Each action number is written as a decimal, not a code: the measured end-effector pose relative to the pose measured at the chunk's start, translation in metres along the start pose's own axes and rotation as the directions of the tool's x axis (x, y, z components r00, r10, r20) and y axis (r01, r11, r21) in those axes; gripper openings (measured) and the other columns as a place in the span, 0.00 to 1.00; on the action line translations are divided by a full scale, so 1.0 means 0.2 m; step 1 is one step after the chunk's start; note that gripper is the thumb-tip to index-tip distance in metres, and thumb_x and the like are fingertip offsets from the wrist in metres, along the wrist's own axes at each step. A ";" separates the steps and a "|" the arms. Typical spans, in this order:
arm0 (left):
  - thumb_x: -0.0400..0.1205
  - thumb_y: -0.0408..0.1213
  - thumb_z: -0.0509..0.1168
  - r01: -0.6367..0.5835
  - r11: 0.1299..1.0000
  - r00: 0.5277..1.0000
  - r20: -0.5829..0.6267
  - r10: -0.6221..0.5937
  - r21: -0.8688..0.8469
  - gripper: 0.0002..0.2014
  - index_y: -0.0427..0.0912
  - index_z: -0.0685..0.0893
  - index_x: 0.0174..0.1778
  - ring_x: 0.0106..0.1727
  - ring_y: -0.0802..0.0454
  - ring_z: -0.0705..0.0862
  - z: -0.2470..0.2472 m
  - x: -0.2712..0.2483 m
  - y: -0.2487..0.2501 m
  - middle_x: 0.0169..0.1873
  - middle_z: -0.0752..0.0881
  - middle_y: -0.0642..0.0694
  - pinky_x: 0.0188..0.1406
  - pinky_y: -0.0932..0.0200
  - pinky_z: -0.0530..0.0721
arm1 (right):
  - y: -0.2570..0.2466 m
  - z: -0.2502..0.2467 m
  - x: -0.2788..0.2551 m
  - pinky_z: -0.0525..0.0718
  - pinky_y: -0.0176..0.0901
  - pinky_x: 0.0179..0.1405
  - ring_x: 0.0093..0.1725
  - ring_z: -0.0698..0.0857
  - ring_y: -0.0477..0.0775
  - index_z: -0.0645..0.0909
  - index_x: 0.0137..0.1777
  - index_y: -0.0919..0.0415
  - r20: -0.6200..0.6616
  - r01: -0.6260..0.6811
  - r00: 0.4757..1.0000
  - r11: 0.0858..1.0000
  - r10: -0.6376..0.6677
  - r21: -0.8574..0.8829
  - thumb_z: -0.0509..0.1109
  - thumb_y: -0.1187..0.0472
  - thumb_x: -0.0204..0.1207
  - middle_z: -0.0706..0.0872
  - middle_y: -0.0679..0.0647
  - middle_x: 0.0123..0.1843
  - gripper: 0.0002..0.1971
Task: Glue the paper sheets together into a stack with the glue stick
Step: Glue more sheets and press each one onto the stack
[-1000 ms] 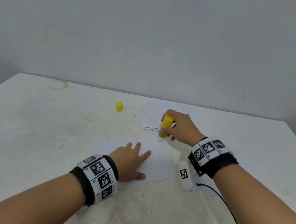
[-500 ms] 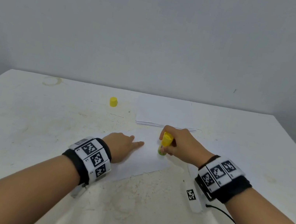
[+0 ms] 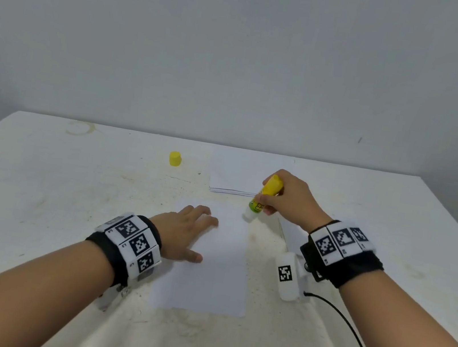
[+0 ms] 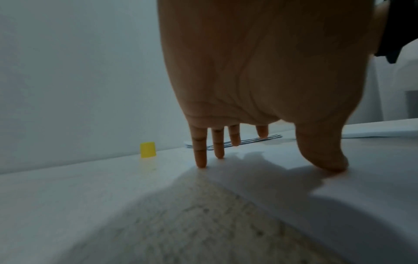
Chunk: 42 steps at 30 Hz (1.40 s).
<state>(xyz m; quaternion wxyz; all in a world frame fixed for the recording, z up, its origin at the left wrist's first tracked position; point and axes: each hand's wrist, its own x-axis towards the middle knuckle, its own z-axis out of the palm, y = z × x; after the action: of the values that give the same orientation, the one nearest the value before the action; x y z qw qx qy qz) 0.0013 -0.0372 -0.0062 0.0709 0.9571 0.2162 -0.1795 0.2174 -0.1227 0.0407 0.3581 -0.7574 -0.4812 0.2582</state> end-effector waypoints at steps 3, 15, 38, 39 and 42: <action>0.84 0.54 0.58 0.015 0.997 0.999 0.049 -0.019 0.075 0.34 0.52 0.52 0.84 0.79 0.47 0.59 -0.03 0.00 -0.02 0.80 0.56 0.45 0.69 0.47 0.74 | -0.01 0.06 0.07 0.87 0.42 0.40 0.35 0.86 0.54 0.76 0.55 0.62 0.040 0.011 0.999 0.998 -0.009 -0.059 0.74 0.63 0.75 0.85 0.58 0.48 0.13; 0.83 0.59 0.58 0.075 0.997 0.997 0.003 -0.075 -0.003 0.38 0.41 0.55 0.83 0.83 0.48 0.54 0.01 0.00 0.03 0.84 0.49 0.43 0.76 0.47 0.68 | -0.13 0.30 0.18 0.79 0.44 0.48 0.48 0.78 0.56 0.74 0.64 0.62 0.245 0.177 0.963 0.949 -0.112 -0.261 0.67 0.63 0.80 0.81 0.64 0.59 0.14; 0.84 0.53 0.59 0.023 0.997 0.999 0.045 -0.027 0.075 0.32 0.57 0.54 0.83 0.78 0.48 0.61 -0.05 0.03 0.00 0.79 0.57 0.45 0.67 0.49 0.76 | 0.00 -0.08 -0.25 0.80 0.37 0.40 0.35 0.80 0.40 0.77 0.57 0.53 0.578 0.324 0.816 0.824 0.006 -0.465 0.70 0.61 0.79 0.79 0.38 0.36 0.09; 0.84 0.54 0.59 0.025 0.996 0.998 0.047 -0.029 0.089 0.33 0.56 0.55 0.83 0.78 0.47 0.60 -0.05 0.02 0.00 0.79 0.56 0.44 0.66 0.49 0.76 | 0.00 -0.08 -0.25 0.80 0.37 0.40 0.35 0.80 0.39 0.77 0.57 0.53 0.575 0.322 0.818 0.825 0.004 -0.464 0.70 0.61 0.79 0.78 0.37 0.36 0.09; 0.82 0.60 0.59 0.036 0.983 0.999 0.014 -0.039 0.179 0.33 0.54 0.59 0.81 0.77 0.45 0.58 -0.04 0.01 0.00 0.78 0.54 0.43 0.65 0.49 0.74 | -0.04 -0.09 -0.23 0.81 0.39 0.42 0.36 0.81 0.39 0.78 0.56 0.53 0.523 0.297 0.852 0.852 -0.032 -0.431 0.71 0.60 0.77 0.79 0.38 0.38 0.10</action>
<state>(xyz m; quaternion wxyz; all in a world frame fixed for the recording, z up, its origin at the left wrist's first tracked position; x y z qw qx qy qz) 0.0062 -0.0335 0.0009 -0.0167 0.9538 0.2166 -0.2076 0.2073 -0.1677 0.0590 0.0364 -0.6852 -0.6719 0.2787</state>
